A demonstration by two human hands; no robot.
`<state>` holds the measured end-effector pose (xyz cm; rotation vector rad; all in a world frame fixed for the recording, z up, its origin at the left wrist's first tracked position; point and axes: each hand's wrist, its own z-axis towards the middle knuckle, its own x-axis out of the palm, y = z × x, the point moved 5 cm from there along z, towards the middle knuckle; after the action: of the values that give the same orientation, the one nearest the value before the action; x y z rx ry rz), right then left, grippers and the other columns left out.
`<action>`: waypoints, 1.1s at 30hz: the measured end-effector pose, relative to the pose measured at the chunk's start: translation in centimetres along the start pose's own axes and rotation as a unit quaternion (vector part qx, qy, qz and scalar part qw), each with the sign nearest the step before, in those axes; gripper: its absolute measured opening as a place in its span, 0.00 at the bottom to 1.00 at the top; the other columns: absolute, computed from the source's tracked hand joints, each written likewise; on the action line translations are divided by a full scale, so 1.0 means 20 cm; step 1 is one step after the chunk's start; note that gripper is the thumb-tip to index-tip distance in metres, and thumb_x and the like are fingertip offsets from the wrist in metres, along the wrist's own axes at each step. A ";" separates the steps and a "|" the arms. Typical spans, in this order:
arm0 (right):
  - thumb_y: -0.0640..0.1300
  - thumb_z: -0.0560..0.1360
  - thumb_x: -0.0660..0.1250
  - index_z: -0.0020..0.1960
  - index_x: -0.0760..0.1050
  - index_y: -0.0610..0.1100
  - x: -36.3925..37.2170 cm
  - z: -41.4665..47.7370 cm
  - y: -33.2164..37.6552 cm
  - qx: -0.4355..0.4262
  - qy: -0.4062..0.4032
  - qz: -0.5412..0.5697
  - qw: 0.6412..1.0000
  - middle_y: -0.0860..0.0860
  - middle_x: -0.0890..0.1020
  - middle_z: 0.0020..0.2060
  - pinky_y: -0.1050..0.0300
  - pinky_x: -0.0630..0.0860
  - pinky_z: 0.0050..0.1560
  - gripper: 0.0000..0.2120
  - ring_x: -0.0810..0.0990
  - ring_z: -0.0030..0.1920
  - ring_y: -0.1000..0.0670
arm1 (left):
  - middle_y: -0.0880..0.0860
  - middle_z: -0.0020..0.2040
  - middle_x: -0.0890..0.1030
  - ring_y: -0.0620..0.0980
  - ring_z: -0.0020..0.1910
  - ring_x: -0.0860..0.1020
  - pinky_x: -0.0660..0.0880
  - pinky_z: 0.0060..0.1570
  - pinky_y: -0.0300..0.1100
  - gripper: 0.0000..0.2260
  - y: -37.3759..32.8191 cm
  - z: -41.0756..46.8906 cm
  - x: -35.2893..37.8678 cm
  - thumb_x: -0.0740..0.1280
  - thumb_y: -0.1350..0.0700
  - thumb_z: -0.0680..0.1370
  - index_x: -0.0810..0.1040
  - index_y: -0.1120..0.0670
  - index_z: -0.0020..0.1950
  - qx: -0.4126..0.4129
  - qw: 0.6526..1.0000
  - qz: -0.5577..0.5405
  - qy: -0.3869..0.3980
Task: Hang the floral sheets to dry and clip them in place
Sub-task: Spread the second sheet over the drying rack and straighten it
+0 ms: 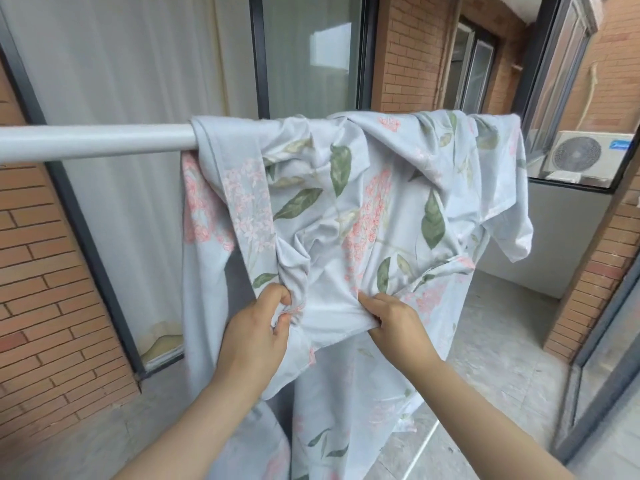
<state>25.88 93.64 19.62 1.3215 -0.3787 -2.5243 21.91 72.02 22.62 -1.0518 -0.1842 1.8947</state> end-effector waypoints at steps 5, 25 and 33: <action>0.39 0.68 0.63 0.61 0.80 0.41 0.05 -0.03 -0.03 0.009 -0.029 -0.017 0.999 0.55 0.71 0.33 0.60 0.67 0.33 0.22 0.77 0.34 0.44 | 0.48 0.39 0.79 0.48 0.29 0.64 0.57 0.32 0.39 0.16 0.04 -0.01 0.02 0.69 0.63 0.73 0.66 0.45 0.48 0.028 0.999 0.006 0.016; 0.36 0.69 0.67 0.63 0.78 0.42 0.70 -0.58 -0.14 0.072 0.022 0.011 0.997 0.50 0.81 0.39 0.61 0.75 0.35 0.23 0.80 0.37 0.47 | 0.45 0.24 0.60 0.57 0.28 0.71 0.58 0.30 0.43 0.14 0.42 -0.43 0.28 0.69 0.63 0.74 0.67 0.48 0.49 -0.016 0.989 0.061 0.134; 0.35 0.70 0.70 0.64 0.78 0.44 0.94 -0.75 -0.16 0.102 0.047 0.007 0.994 0.51 0.79 0.39 0.62 0.69 0.34 0.22 0.79 0.37 0.48 | 0.44 0.25 0.61 0.57 0.28 0.70 0.58 0.29 0.43 0.08 0.58 -0.55 0.38 0.68 0.64 0.74 0.73 0.55 0.49 -0.021 0.985 0.059 0.159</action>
<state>27.58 88.51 -4.04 1.4978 -0.6372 -2.4541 20.82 68.45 5.34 -1.4040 0.0230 1.8015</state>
